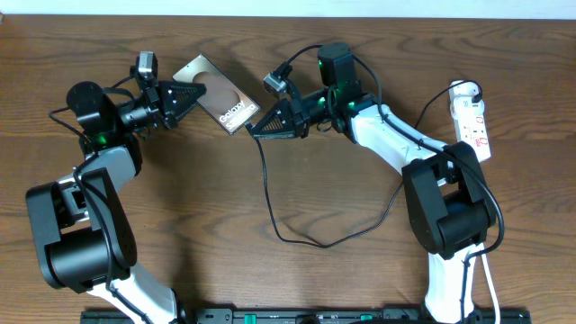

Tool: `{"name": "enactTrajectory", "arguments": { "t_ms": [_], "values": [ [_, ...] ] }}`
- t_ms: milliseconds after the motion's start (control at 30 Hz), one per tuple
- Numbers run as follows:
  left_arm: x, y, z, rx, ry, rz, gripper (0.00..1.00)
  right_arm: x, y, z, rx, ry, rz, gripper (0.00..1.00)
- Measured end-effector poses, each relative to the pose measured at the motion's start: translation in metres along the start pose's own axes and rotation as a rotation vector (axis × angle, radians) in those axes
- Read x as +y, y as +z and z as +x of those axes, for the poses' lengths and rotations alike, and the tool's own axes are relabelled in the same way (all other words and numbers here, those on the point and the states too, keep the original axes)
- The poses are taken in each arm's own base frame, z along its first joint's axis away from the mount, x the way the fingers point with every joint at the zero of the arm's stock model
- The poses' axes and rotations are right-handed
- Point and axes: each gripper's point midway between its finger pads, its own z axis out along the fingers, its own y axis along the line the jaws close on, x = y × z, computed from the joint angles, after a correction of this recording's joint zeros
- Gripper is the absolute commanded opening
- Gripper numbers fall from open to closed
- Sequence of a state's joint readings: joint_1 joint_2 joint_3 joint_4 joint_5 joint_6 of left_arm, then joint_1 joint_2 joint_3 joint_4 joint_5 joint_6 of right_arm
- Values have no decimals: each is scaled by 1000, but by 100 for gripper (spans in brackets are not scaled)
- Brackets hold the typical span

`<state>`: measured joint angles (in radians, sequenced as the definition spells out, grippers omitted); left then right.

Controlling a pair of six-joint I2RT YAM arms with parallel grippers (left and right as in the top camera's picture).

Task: Plug charger to phone and switch on socket

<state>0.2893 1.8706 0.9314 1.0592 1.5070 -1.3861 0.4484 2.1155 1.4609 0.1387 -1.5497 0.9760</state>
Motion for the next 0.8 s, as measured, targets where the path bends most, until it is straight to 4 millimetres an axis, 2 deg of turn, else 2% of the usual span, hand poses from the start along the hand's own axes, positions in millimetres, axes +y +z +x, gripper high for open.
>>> {"name": "enactTrajectory", "arguments": {
  "t_ms": [400, 800],
  "values": [
    [1, -1, 1, 5, -11, -1, 7, 0, 3, 1, 6, -30, -1, 1],
    [-1, 16, 6, 26, -10, 3, 7, -1, 3, 1, 6, -34, -1, 1]
  ]
}}
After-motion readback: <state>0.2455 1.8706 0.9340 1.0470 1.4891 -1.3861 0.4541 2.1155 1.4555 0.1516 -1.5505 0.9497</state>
